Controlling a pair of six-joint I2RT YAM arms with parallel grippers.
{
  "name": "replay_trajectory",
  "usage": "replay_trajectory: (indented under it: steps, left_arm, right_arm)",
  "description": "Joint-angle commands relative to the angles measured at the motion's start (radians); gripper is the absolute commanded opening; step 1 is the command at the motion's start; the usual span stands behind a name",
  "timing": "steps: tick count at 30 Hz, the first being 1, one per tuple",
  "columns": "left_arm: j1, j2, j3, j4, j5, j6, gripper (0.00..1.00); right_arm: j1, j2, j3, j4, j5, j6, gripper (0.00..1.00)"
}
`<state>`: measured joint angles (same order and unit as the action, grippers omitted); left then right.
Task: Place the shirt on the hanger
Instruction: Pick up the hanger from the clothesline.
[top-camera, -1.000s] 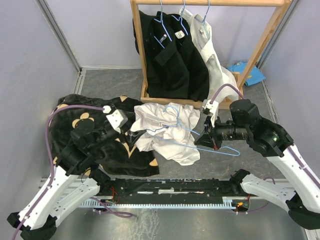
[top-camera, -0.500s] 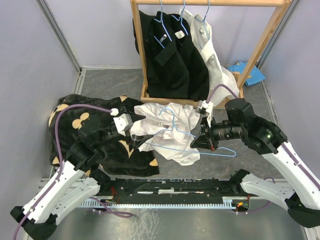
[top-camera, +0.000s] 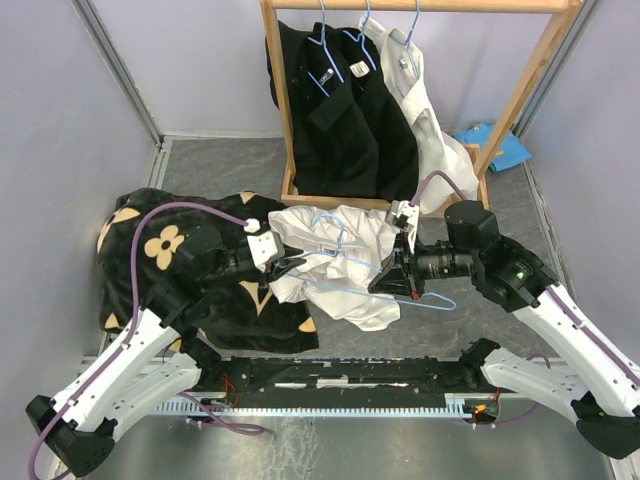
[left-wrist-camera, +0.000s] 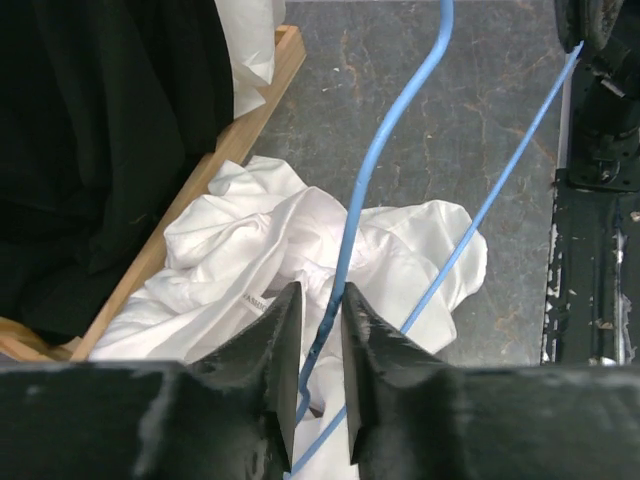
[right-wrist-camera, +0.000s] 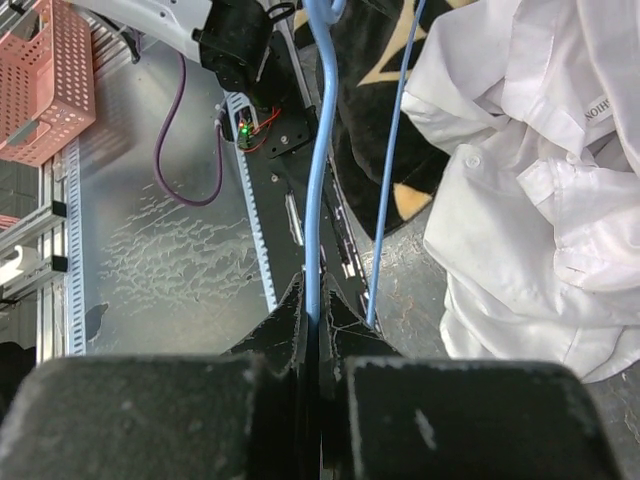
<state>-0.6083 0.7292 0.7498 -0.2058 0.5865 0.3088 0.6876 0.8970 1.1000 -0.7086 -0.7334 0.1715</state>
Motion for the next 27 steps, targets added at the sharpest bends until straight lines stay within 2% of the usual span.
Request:
replay_trajectory:
  steps: [1, 2, 3, 6, 7, 8, 10, 16, 22, 27]
  left_arm:
    - [-0.003, -0.043, 0.012, -0.001, -0.013, 0.112, 0.16]
    - [-0.003, -0.054, 0.005, 0.007, -0.017, 0.117, 0.07]
    - [-0.003, -0.066, -0.002, 0.02, -0.025, 0.113, 0.03]
    - [-0.002, -0.087, -0.015, 0.032, -0.028, 0.116, 0.03]
    - [-0.002, -0.09, -0.018, 0.027, -0.027, 0.119, 0.03]
    - [-0.002, -0.092, -0.02, 0.023, -0.023, 0.12, 0.03]
    - [-0.001, -0.089, -0.025, 0.021, -0.004, 0.12, 0.03]
    - [-0.004, -0.021, 0.032, -0.051, 0.063, 0.154, 0.03]
    - [-0.006, -0.015, 0.049, -0.078, 0.078, 0.187, 0.03]
    - [-0.005, -0.032, 0.052, -0.097, 0.077, 0.205, 0.03]
  right_arm:
    - [0.005, 0.005, -0.017, 0.103, 0.004, 0.021, 0.0]
    - [0.005, 0.014, -0.006, 0.09, 0.024, 0.013, 0.03]
    - [0.005, 0.024, 0.007, 0.06, 0.05, -0.002, 0.07]
    - [0.004, 0.04, 0.05, 0.004, 0.115, -0.059, 0.27]
    - [0.005, 0.042, 0.065, -0.009, 0.14, -0.072, 0.43]
    - [0.005, 0.042, 0.079, -0.02, 0.158, -0.093, 0.54]
    - [0.005, 0.048, 0.113, -0.047, 0.18, -0.136, 0.63]
    - [0.008, 0.105, 0.201, -0.107, 0.169, -0.188, 0.64]
    - [0.008, 0.125, 0.22, -0.15, 0.122, -0.2, 0.52]
    - [0.008, 0.102, 0.199, -0.162, 0.162, -0.205, 0.52]
